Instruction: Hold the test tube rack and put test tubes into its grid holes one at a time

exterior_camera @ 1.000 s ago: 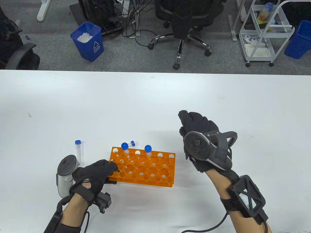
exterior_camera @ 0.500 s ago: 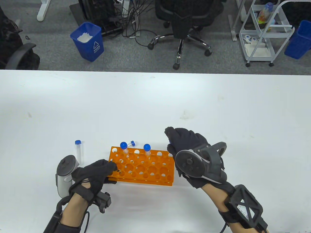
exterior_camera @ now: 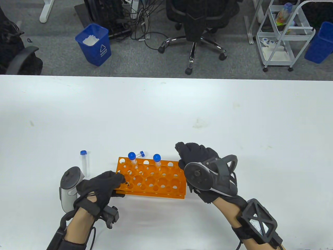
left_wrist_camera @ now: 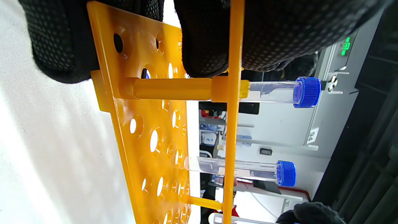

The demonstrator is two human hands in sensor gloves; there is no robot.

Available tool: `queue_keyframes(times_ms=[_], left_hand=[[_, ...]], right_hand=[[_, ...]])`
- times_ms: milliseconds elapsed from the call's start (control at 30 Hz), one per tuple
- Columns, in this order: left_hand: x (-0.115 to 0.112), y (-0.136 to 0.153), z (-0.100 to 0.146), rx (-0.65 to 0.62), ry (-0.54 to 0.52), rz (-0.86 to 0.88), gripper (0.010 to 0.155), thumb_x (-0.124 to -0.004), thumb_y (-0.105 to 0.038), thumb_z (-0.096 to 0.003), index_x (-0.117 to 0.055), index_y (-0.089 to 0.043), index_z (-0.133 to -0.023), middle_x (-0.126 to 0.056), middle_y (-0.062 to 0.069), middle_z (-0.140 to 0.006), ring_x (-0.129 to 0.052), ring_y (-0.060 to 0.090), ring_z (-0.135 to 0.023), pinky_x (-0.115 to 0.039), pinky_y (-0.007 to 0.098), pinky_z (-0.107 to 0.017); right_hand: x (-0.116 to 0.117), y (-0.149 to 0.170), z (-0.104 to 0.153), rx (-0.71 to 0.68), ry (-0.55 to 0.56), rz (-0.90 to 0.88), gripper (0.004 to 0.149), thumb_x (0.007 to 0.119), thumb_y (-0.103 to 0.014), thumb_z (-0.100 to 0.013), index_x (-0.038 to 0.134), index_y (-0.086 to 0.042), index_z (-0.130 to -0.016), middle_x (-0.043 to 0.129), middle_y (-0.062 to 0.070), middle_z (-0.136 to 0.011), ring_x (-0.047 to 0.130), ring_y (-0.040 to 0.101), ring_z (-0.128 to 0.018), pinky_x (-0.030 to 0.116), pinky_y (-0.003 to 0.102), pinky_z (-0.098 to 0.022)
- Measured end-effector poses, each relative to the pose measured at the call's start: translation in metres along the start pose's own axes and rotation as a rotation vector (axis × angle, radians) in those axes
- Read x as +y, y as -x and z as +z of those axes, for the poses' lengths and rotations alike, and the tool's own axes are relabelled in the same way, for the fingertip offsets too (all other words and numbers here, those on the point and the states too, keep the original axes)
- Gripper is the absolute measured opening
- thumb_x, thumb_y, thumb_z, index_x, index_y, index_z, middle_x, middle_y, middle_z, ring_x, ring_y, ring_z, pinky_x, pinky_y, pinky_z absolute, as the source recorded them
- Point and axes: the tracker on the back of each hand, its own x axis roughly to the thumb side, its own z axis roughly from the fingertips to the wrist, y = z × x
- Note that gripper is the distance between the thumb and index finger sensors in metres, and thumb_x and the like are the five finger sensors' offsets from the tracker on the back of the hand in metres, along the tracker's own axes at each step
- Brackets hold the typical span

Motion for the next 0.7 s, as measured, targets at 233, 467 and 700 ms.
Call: queue_keyframes(times_ms=[233, 467, 700], left_hand=[[0.000, 0.000, 0.000, -0.002, 0.000, 0.001, 0.039, -0.085, -0.047, -0.0386, -0.088, -0.016, -0.063, -0.063, 0.032, -0.090, -0.099, 0.045, -0.062, -0.092, 0.050, -0.042], [0.000, 0.000, 0.001, -0.006, -0.003, 0.000, 0.039, -0.085, -0.046, -0.0386, -0.088, -0.016, -0.063, -0.063, 0.032, -0.090, -0.099, 0.045, -0.062, -0.092, 0.050, -0.042], [0.001, 0.000, 0.001, -0.010, -0.009, -0.002, 0.039, -0.085, -0.046, -0.0385, -0.088, -0.016, -0.063, -0.063, 0.032, -0.089, -0.099, 0.045, -0.062, -0.092, 0.051, -0.042]], right_hand=[[0.013, 0.000, 0.001, -0.001, -0.032, 0.009, 0.057, 0.092, -0.032, -0.035, 0.081, -0.014, -0.088, 0.097, 0.016, -0.078, 0.106, 0.037, -0.053, 0.091, 0.053, -0.040], [0.017, 0.000, 0.000, 0.000, -0.040, 0.008, 0.057, 0.092, -0.032, -0.035, 0.081, -0.014, -0.087, 0.097, 0.016, -0.078, 0.106, 0.036, -0.053, 0.091, 0.053, -0.040], [0.017, -0.002, 0.002, -0.004, -0.040, 0.020, 0.057, 0.092, -0.032, -0.035, 0.081, -0.014, -0.088, 0.097, 0.017, -0.078, 0.106, 0.037, -0.053, 0.091, 0.054, -0.040]])
